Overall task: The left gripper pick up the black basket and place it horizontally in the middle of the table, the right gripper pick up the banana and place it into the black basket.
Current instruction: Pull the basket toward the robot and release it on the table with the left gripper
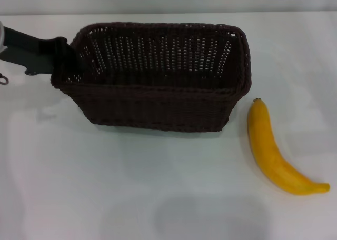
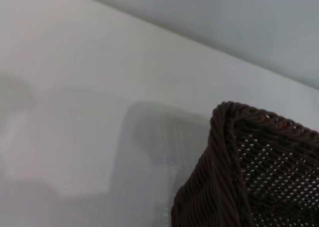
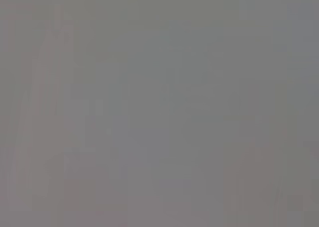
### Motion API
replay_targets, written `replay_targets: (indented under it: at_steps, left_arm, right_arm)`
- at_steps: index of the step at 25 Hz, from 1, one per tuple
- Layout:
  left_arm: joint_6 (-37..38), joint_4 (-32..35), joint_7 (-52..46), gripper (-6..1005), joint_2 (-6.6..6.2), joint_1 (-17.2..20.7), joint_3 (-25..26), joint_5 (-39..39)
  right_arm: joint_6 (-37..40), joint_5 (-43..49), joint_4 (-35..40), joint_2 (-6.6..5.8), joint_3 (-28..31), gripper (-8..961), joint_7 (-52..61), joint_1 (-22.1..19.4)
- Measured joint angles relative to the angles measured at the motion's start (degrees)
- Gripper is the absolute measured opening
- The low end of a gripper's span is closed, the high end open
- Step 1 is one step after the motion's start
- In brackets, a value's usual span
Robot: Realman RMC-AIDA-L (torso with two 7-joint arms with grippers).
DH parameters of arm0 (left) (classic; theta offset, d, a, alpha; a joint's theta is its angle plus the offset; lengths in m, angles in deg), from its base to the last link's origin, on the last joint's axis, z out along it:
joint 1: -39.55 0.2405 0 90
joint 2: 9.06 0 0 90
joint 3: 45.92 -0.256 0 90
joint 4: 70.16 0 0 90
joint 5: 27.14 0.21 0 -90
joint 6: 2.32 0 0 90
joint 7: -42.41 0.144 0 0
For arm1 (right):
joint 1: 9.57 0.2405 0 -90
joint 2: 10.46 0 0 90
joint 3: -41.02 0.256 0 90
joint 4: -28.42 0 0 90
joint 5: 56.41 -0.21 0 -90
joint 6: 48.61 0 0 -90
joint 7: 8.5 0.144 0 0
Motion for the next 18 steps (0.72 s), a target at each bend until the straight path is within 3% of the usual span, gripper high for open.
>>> replay_targets:
  at_steps: [5,18]
  left_arm:
    - [-0.03,-0.41,-1.29,169,0.99,-1.28,-0.58,3.32]
    - [-0.17,-6.79,-2.35,180,1.06,-4.45,-1.44,4.28]
  right_arm:
    - [-0.11,0.15,-0.03,0.12,0.0,841,-0.11,-0.39]
    - [-3.69,0.17,0.09,0.86,-0.22,842,0.07,-2.47]
